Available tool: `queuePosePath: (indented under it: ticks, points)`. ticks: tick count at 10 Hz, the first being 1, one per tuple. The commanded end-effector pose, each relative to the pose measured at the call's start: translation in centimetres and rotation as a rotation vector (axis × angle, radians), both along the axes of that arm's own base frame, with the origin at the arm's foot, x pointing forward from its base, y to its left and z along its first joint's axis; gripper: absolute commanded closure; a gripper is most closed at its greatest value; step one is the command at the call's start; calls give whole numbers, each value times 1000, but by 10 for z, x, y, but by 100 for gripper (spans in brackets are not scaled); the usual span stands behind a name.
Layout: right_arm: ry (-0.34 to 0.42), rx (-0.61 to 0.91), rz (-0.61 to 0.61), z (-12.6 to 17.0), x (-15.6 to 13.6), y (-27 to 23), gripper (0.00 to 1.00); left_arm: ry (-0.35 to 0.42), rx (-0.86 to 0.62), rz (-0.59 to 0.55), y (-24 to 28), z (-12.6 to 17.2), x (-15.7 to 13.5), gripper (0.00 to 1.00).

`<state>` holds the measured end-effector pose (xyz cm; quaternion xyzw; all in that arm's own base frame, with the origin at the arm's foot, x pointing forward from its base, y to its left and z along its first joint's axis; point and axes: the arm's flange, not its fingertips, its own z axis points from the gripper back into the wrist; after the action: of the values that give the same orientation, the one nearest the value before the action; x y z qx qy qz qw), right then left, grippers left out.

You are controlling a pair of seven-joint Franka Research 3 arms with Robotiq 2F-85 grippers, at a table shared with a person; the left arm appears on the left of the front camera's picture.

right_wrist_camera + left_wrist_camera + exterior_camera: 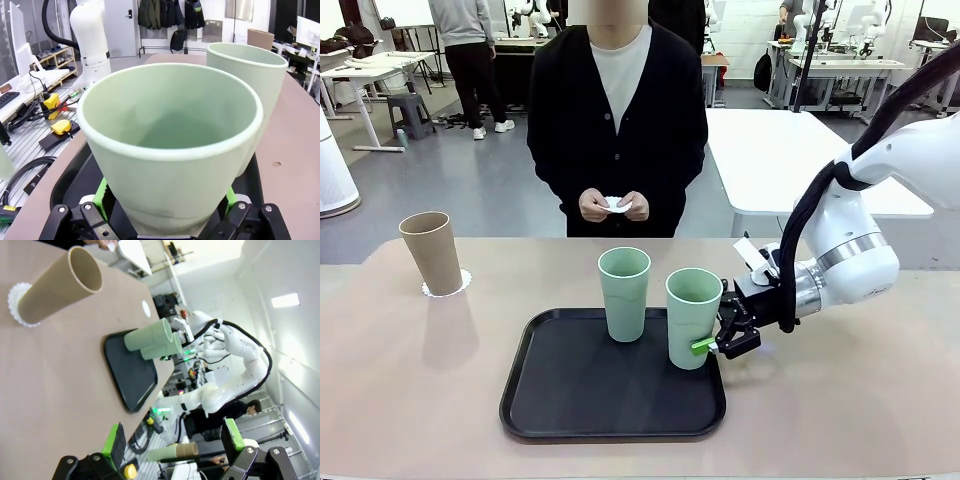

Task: Place coasters on the table and set cups on them.
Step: Take one Reusable plastic cup from the Flat Tray and place it on a coaster set by the human.

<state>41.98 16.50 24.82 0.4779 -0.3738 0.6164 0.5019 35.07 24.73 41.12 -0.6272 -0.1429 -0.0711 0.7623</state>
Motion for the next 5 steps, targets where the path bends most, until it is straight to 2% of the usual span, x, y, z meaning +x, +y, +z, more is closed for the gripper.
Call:
queuePosePath:
  ticks: [1, 2, 3, 4, 5]
  points:
    - [-28, 41, -25, -5, 6, 10, 0, -6, 2, 7, 1, 2, 0, 0]
    - [-39, 61, -18, -5, 6, 9, 41, -6, 2, 7, 1, 2, 0, 0]
    - [-32, 63, -19, -6, 6, 8, 58, -6, 2, 7, 1, 2, 0, 0]
    - [-32, 65, -19, -5, 7, 7, 100, -6, 2, 7, 1, 2, 0, 0]
    - [-33, 63, -24, -4, 6, 6, 100, -6, 2, 7, 1, 2, 0, 0]
